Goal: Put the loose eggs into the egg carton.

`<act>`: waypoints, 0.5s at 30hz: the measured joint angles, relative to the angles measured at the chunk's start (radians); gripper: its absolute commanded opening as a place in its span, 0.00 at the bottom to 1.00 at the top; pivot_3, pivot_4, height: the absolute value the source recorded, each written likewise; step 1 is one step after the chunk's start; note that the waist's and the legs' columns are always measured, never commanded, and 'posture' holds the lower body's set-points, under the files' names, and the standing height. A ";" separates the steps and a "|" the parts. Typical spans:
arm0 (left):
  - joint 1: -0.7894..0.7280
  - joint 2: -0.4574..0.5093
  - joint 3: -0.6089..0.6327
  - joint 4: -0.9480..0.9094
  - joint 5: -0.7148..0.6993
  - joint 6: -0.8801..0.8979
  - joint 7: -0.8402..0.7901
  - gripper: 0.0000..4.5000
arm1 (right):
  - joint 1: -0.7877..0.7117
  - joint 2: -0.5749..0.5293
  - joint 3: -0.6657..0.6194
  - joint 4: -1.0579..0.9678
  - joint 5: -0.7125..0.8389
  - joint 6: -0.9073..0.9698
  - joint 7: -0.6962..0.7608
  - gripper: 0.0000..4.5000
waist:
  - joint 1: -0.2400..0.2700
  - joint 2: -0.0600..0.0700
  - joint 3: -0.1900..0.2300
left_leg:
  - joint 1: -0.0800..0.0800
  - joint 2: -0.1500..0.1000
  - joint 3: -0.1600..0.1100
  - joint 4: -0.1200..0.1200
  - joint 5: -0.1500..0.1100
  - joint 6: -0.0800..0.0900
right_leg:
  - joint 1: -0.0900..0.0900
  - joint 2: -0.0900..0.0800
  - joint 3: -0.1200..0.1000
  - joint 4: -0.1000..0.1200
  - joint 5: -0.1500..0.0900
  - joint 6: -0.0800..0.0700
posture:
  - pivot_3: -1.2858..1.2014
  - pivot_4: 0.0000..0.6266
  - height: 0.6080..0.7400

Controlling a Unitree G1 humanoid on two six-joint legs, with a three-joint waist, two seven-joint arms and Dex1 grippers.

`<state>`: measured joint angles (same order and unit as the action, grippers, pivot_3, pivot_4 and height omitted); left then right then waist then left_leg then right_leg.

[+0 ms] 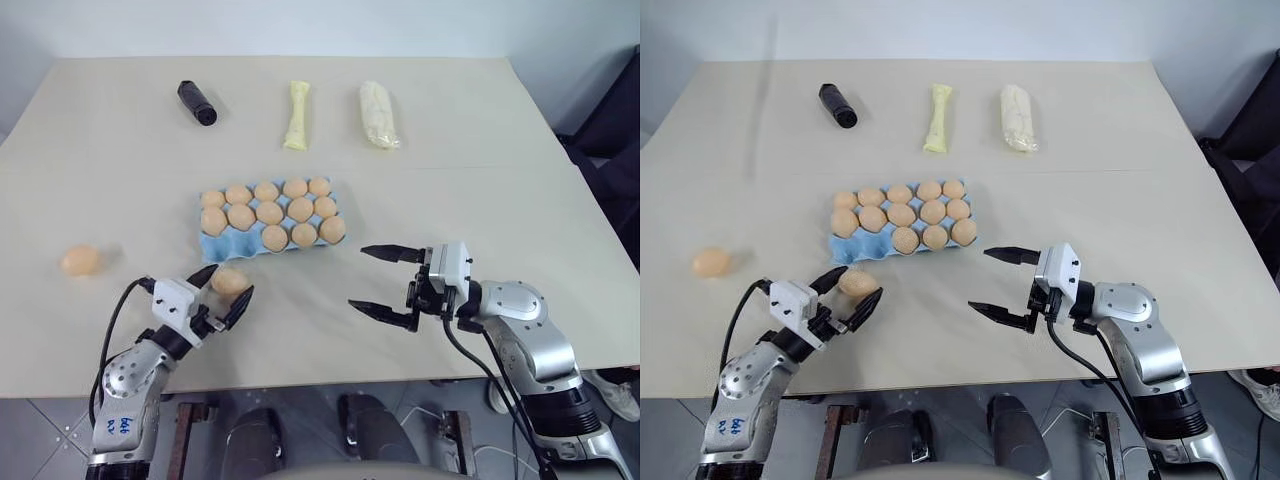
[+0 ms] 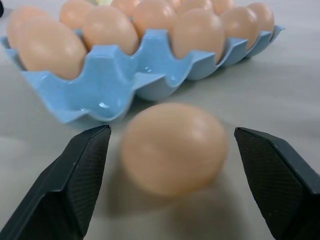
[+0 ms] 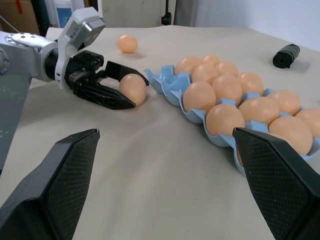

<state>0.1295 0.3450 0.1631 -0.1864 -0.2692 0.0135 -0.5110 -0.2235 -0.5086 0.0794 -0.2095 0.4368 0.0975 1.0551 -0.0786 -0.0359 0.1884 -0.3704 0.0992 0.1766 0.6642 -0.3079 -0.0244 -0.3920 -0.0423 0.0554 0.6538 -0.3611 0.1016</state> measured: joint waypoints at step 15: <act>-0.028 0.057 0.000 -0.134 -0.050 0.010 -0.073 0.50 | -0.004 0.009 0.005 0.000 -0.011 0.000 -0.005 1.00 | 0.008 0.000 0.000 | 0.000 -0.002 0.000 0.000 0.001 0.001 | 0.001 0.000 0.000 0.000 0.000 0.000 | 0.52 0.24 1.00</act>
<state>0.1018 0.4023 0.1631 -0.3208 -0.3190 0.0230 -0.5842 -0.2277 -0.4993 0.0841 -0.2096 0.4255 0.0979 1.0496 -0.0705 -0.0359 0.1884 -0.3703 0.0976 0.1765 0.6639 -0.3070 -0.0232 -0.3912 -0.0421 0.0555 0.6534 -0.3611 0.1015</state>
